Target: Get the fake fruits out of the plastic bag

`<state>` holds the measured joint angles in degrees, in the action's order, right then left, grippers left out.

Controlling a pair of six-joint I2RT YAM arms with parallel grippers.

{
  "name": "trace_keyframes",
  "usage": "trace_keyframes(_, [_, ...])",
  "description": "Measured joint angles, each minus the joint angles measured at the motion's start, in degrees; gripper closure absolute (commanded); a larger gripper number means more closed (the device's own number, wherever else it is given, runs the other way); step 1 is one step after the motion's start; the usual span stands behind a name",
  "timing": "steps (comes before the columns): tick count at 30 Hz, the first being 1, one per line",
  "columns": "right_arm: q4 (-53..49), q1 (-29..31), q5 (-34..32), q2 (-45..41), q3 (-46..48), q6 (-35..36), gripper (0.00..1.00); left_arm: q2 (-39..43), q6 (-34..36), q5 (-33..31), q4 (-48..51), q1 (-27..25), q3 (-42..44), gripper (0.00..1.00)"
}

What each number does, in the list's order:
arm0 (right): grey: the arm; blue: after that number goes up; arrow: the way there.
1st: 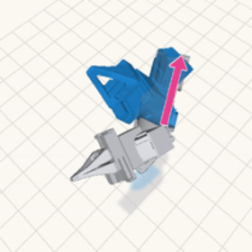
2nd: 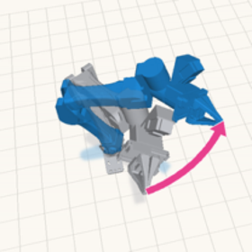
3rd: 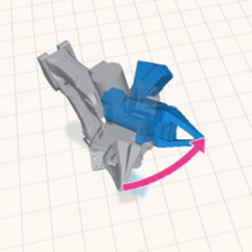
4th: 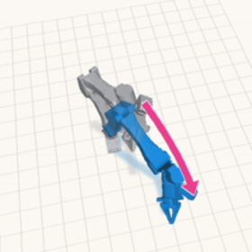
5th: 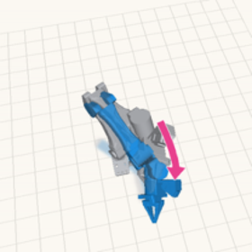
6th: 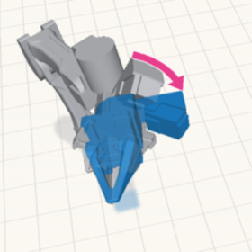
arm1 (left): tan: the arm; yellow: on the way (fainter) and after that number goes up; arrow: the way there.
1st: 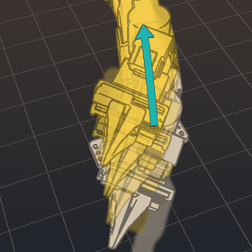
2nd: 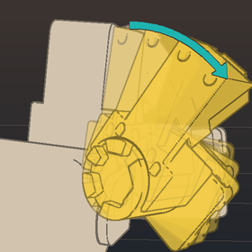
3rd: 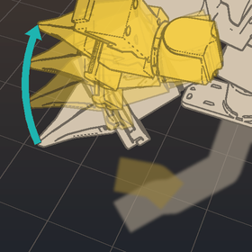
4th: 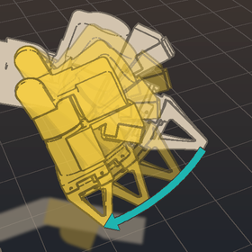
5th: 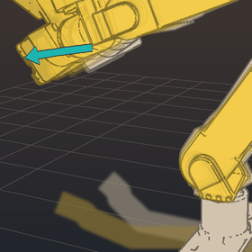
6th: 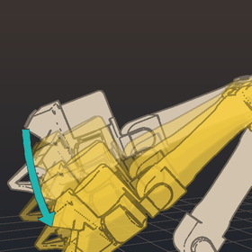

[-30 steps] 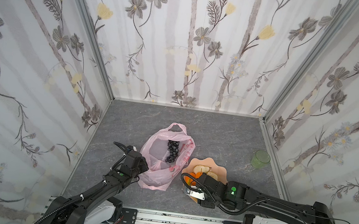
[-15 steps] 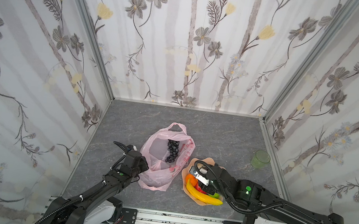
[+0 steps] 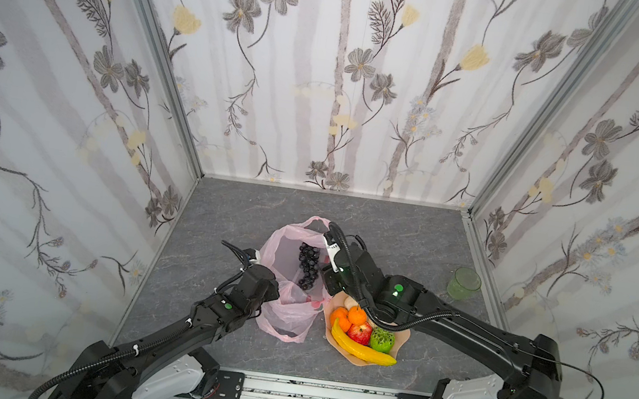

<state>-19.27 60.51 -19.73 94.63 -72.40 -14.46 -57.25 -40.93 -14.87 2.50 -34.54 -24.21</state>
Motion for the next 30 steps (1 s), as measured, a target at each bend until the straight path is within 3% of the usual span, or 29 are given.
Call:
trace_keyframes(5, [0.11, -0.37, 5.73, 9.73, -4.68, -8.17, 0.38, 0.66, 0.0, -1.77, 1.2, -0.68, 0.07, 1.0])
trace_keyframes(14, [2.21, -3.8, 8.0, 20.26, -7.5, -19.3, 0.34, 1.49, -0.92, -1.75, 1.64, -0.72, 0.87, 1.0])
trace_keyframes(23, [3.32, -7.3, 8.63, 26.93, -10.73, -23.61, 0.21, 2.29, -1.11, -1.33, 1.97, -0.76, 1.38, 1.0])
trace_keyframes(30, [4.0, -9.42, 8.57, 30.97, -13.6, -24.13, 0.21, 3.08, -1.31, -1.29, 2.03, -0.74, 2.05, 1.0])
